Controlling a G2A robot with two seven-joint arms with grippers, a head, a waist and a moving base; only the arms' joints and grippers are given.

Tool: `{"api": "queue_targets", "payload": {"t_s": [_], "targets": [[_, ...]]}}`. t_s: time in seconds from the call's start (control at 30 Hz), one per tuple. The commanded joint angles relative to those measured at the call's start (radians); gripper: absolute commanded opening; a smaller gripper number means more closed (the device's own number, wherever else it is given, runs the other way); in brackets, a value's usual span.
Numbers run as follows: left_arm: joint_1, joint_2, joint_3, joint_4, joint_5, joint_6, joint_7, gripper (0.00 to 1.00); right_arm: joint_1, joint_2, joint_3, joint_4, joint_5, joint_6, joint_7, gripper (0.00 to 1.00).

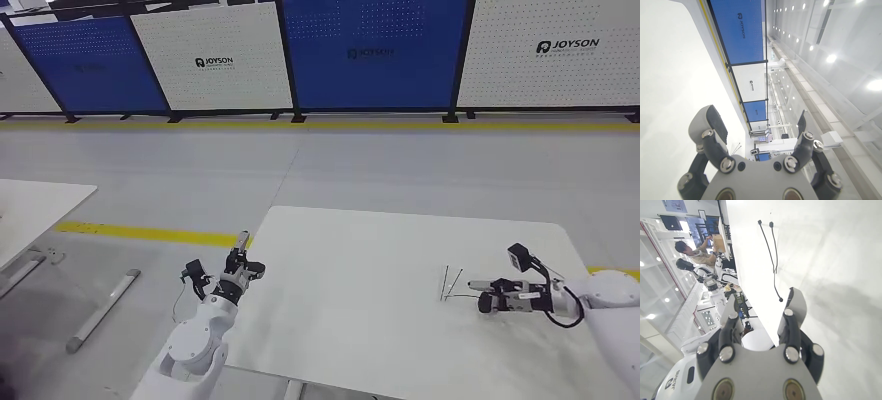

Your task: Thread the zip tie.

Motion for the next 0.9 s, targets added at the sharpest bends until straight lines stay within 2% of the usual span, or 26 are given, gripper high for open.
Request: {"api": "queue_targets", "payload": {"t_s": [0.0, 0.53, 0.83, 0.87], "targets": [[0.0, 0.0, 0.0, 0.0, 0.0, 0.0, 0.0, 1.0, 0.006, -0.004, -0.002, 0.01, -0.002, 0.0, 0.0, 0.38], [0.0, 0.0, 0.0, 0.0, 0.0, 0.0, 0.0, 1.0, 0.024, -0.025, -0.004, 0.074, -0.029, -0.01, -0.005, 0.4], [0.0, 0.0, 0.0, 0.0, 0.0, 0.0, 0.0, 1.0, 0.026, -0.023, 0.007, 0.083, -0.035, -0.028, 0.0, 0.31], [0.0, 0.0, 0.0, 0.0, 0.0, 0.0, 0.0, 1.0, 0.026, -0.023, 0.008, 0.082, -0.036, -0.029, 0.0, 0.27]]}}
